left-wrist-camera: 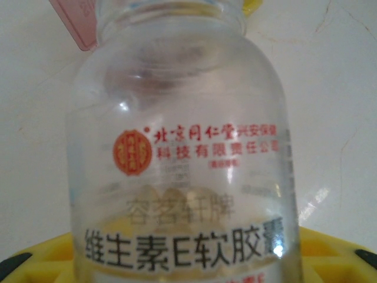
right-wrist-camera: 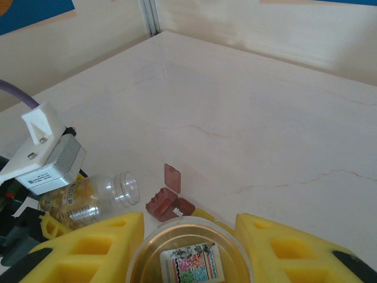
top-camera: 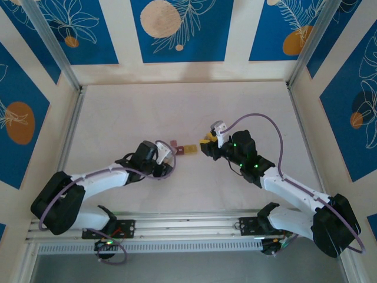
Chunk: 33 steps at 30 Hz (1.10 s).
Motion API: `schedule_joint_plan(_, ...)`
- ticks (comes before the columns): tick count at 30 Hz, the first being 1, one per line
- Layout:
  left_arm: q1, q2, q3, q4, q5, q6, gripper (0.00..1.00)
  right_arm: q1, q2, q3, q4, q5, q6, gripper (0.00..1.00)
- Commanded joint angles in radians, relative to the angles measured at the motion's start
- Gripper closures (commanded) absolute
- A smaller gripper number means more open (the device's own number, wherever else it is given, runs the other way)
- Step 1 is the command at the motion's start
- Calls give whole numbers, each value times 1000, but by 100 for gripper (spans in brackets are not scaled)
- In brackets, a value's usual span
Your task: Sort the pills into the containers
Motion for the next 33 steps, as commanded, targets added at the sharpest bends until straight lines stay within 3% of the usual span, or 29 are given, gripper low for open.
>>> schedule_joint_plan(1, -3, 23, 53, -67, -27, 12, 100, -1, 2, -1, 15, 6, 13, 100)
schedule_joint_plan(18, 1, 182, 243, -297, -47, 34, 100, 0, 9, 9, -2, -7, 21, 100)
schedule_joint_plan(33, 17, 304, 409, -509, -22, -43, 100, 3, -5, 14, -16, -14, 22, 100)
